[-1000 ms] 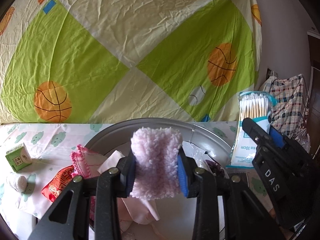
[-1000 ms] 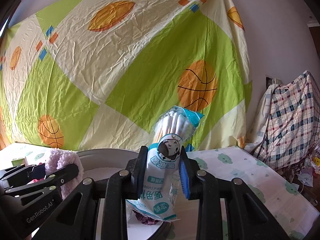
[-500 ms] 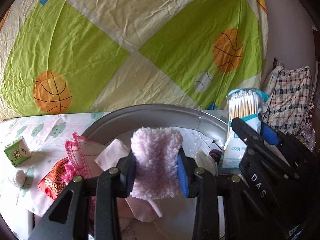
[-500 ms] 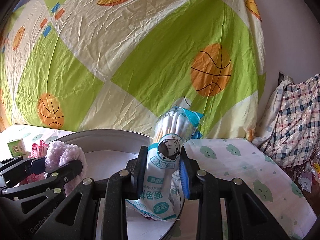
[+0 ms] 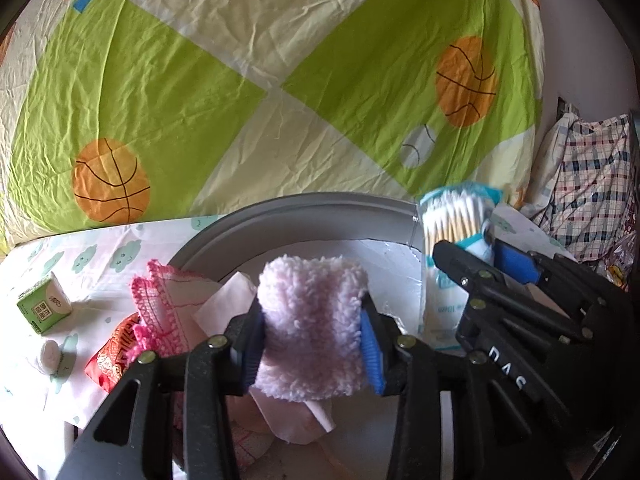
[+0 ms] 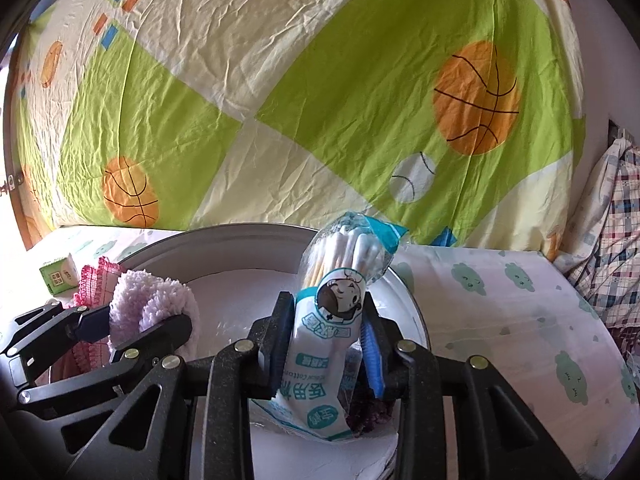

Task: Organize soft objects
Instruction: 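Open both tools to drop the sock and swab pack into the tin, then move both open tools away from the tin toward the white sponge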

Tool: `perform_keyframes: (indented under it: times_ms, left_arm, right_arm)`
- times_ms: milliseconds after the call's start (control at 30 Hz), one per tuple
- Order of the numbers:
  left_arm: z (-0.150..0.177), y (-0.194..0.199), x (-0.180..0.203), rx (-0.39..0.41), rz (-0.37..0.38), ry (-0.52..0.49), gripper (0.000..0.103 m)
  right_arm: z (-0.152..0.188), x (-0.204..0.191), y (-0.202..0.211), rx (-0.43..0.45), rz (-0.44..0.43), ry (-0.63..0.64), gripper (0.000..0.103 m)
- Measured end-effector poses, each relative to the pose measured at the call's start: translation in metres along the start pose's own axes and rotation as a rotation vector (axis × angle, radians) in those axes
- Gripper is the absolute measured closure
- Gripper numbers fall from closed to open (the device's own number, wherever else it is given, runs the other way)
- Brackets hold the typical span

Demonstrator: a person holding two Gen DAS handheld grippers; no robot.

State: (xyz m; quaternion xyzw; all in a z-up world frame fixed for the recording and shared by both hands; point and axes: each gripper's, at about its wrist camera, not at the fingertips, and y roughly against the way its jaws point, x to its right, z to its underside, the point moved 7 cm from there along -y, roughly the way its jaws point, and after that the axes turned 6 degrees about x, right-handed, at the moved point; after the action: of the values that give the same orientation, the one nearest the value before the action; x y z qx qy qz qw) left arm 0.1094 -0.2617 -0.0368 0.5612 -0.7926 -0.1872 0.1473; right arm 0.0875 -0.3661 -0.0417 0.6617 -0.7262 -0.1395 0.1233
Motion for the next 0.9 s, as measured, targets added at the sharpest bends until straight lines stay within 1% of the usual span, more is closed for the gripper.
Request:
perform_keyframes:
  times_ms: [33,67,133,167,200,233,300,367,500,533,733,867,900]
  left_arm:
    - [0.000,0.001,-0.002,0.002,-0.001,0.013,0.048]
    - [-0.001,0.002,-0.005,0.005,0.002,0.026,0.044]
    - [-0.002,0.006,-0.011,0.022,0.000,0.052,0.027]
    - [-0.003,0.009,-0.014,0.035,-0.005,0.062,0.020]
    - [-0.004,0.013,-0.016,0.051,-0.007,0.068,0.005]
    - [-0.006,0.017,-0.017,0.073,-0.009,0.072,0.001]
    - [-0.010,0.025,-0.018,0.116,-0.014,0.066,0.000]
    - [-0.011,0.030,-0.017,0.140,-0.018,0.049,0.000]
    - [-0.009,0.031,-0.019,0.141,-0.041,0.031,0.000]
    - [-0.008,0.031,-0.020,0.142,-0.049,0.030,0.000]
    - [-0.009,0.041,-0.031,0.180,-0.090,0.038,0.000]
    - [-0.008,0.042,-0.036,0.189,-0.124,0.020,0.000]
    - [-0.007,0.043,-0.038,0.188,-0.134,0.015,0.000]
  right_arm:
    - [0.001,0.002,-0.001,-0.004,-0.006,-0.016,0.061]
    - [0.001,0.005,-0.001,-0.002,-0.011,-0.036,0.058]
    - [0.000,0.012,0.002,0.016,-0.017,-0.090,0.047]
    - [-0.001,0.016,0.004,0.030,-0.028,-0.122,0.044]
    - [-0.002,0.020,0.007,0.041,-0.044,-0.159,0.035]
    - [-0.004,0.023,0.009,0.051,-0.066,-0.196,0.026]
    - [-0.007,0.030,0.016,0.080,-0.104,-0.275,0.024]
    - [-0.010,0.037,0.026,0.119,-0.098,-0.323,0.024]
    - [-0.013,0.052,0.041,0.194,0.053,-0.333,0.024]
    - [-0.012,0.055,0.043,0.203,0.076,-0.337,0.024]
    - [-0.006,0.061,0.046,0.186,0.128,-0.364,0.024]
    - [-0.009,0.060,0.060,0.240,0.193,-0.335,0.023]
    - [-0.008,0.060,0.064,0.255,0.207,-0.330,0.021]
